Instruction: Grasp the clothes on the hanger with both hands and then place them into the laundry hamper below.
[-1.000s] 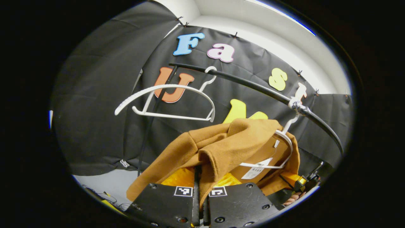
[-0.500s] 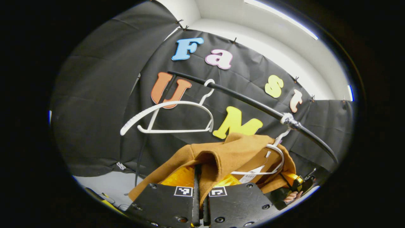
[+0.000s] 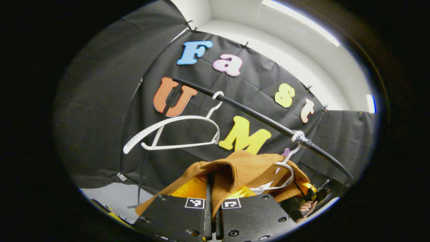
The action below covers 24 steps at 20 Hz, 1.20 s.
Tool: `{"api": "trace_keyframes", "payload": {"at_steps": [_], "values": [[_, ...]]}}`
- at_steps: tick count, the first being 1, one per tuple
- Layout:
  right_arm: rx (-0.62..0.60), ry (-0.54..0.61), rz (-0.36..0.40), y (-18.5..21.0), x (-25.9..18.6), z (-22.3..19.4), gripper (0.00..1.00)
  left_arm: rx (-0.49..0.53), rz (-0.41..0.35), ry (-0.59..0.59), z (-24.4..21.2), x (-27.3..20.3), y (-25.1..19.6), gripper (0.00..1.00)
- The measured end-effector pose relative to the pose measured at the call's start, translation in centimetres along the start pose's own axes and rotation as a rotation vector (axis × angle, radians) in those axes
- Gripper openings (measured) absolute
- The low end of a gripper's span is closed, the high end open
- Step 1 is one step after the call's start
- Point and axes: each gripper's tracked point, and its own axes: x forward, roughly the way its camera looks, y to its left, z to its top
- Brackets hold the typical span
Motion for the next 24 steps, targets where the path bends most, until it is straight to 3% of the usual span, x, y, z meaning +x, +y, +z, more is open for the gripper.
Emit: {"api": "trace_keyframes", "payload": {"at_steps": [5, 8, 17, 18, 20, 21, 23, 24], "values": [[-0.006, 0.033, 0.005, 0.4, 0.6, 0.3, 0.06, -0.01, -0.006, 0.008, 0.5, 0.0, 0.3, 0.1], [-0.058, 0.027, 0.043, 1.5, 0.6, 1.0, 0.06, -0.021, -0.026, -0.004, 1.3, 0.1, 0.3, 0.1], [-0.149, 0.066, 0.062, 2.0, 2.5, 2.6, 0.06, -0.008, -0.067, 0.002, 2.7, 1.1, 0.8, 0.1], [-0.15, 0.078, 0.066, 2.1, 2.7, 2.6, 0.06, -0.005, -0.069, 0.012, 2.9, 1.2, 1.0, 0.05], [-0.156, 0.103, 0.078, 2.4, 3.2, 2.7, 0.06, -0.004, -0.08, 0.013, 3.3, 1.5, 1.1, 0.05], [-0.154, 0.108, 0.086, 2.5, 3.4, 3.0, 0.06, -0.003, -0.084, 0.015, 3.6, 1.6, 1.1, 0.1], [-0.144, 0.128, 0.105, 3.0, 4.3, 2.9, 0.06, -0.014, -0.099, 0.015, 4.5, 1.9, 1.1, 0.1], [-0.146, 0.135, 0.113, 3.1, 4.7, 3.1, 0.06, -0.01, -0.105, 0.014, 4.8, 2.1, 1.0, 0.05]]}}
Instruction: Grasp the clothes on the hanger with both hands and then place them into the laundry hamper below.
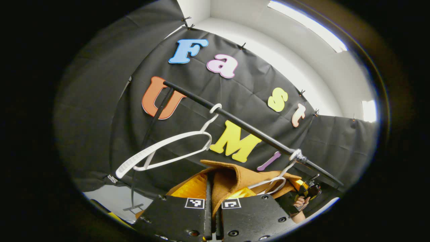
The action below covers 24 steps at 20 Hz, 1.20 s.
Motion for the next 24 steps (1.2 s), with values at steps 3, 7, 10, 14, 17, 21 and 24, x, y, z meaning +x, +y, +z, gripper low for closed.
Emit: {"api": "trace_keyframes", "payload": {"at_steps": [3, 7, 10, 14, 17, 21, 24], "values": [[0.029, 0.016, 0.028, -0.1, 0.8, 0.4, 0.06, 0.023, -0.008, 0.012, 0.1, 0.6, 0.1, 0.05], [0.026, 0.074, 0.028, -1.9, 2.1, 0.4, 0.06, 0.026, -0.011, 0.053, -0.6, 2.2, 1.2, 0.1], [0.006, 0.129, -0.021, -4.2, 2.6, 0.2, 0.06, 0.017, -0.035, 0.111, -1.6, 3.1, 1.6, 0.05], [0.025, 0.191, -0.034, -5.9, 3.2, -0.8, 0.06, -0.004, -0.085, 0.161, -2.2, 4.0, 2.2, 0.05], [0.085, 0.213, -0.056, -7.9, 3.2, -0.9, 0.06, -0.048, -0.131, 0.206, -3.0, 4.4, 2.3, 0.1], [0.083, 0.259, -0.123, -10.4, 2.3, -3.3, 0.07, -0.096, -0.143, 0.247, -4.6, 5.6, 3.9, 0.05], [0.112, 0.266, -0.125, -11.4, 1.5, -4.7, 0.07, -0.142, -0.136, 0.252, -6.1, 4.5, 5.2, 0.1]]}}
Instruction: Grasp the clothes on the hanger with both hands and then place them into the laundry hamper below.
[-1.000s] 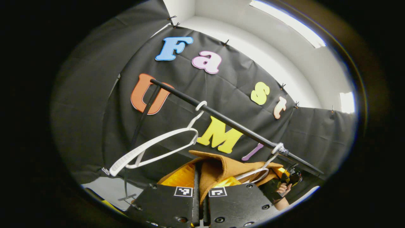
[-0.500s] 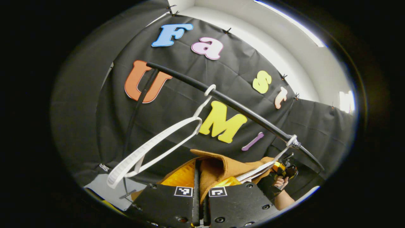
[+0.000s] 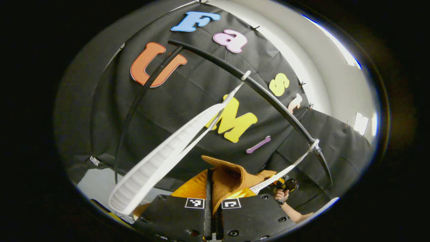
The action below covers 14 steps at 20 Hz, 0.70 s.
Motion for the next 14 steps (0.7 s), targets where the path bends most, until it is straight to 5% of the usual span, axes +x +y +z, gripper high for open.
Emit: {"api": "trace_keyframes", "payload": {"at_steps": [11, 13, 14], "values": [[0.074, 0.03, -0.033, -3.0, -0.9, -4.9, 0.05, -0.061, 0.02, 0.029, -3.6, -1.0, 2.7, 0.05], [0.082, 0.037, -0.045, -3.3, -1.3, -6.0, 0.07, -0.071, 0.026, 0.035, -4.1, -1.5, 3.1, 0.1], [0.084, 0.038, -0.052, -3.5, -1.6, -6.6, 0.06, -0.073, 0.031, 0.04, -4.4, -1.5, 3.3, 0.05]]}}
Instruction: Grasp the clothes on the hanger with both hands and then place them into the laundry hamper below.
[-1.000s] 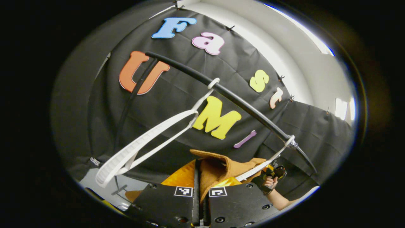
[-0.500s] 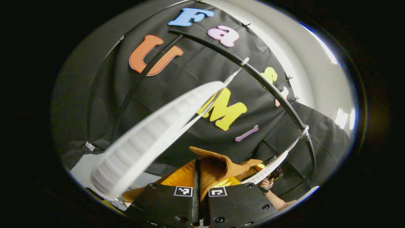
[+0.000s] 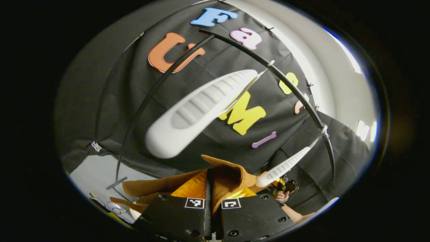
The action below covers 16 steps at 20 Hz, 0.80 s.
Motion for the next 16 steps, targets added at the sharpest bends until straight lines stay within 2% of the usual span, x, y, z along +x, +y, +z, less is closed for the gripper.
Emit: {"api": "trace_keyframes", "payload": {"at_steps": [1, 2, 3, 4, 8, 12, 16], "values": [[-0.002, 0.007, -0.007, -0.1, -0.2, -0.6, 0.07, 0.003, 0.006, 0.0, -0.3, -0.3, 0.2, 0.05], [-0.007, 0.008, -0.017, -0.2, -0.6, -1.2, 0.06, 0.008, 0.016, 0.002, -0.8, -0.7, 0.3, 0.1], [-0.019, 0.013, -0.026, -0.1, -0.9, -2.0, 0.06, 0.021, 0.025, 0.004, -1.2, -1.3, 0.5, 0.05], [-0.035, 0.012, -0.033, -0.1, -1.3, -2.6, 0.06, 0.038, 0.035, 0.01, -1.7, -1.9, 0.8, 0.1], [-0.086, 0.024, -0.043, 1.1, -2.9, -5.3, 0.06, 0.091, 0.069, 0.027, -3.1, -2.8, 0.5, 0.1], [-0.14, 0.041, -0.051, 2.7, -4.3, -8.2, 0.06, 0.152, 0.069, 0.041, -5.5, -4.8, -1.4, 0.1], [-0.216, 0.08, -0.029, 5.9, -5.2, -11.7, 0.06, 0.201, 0.032, 0.038, -7.0, -6.1, -4.7, 0.1]]}}
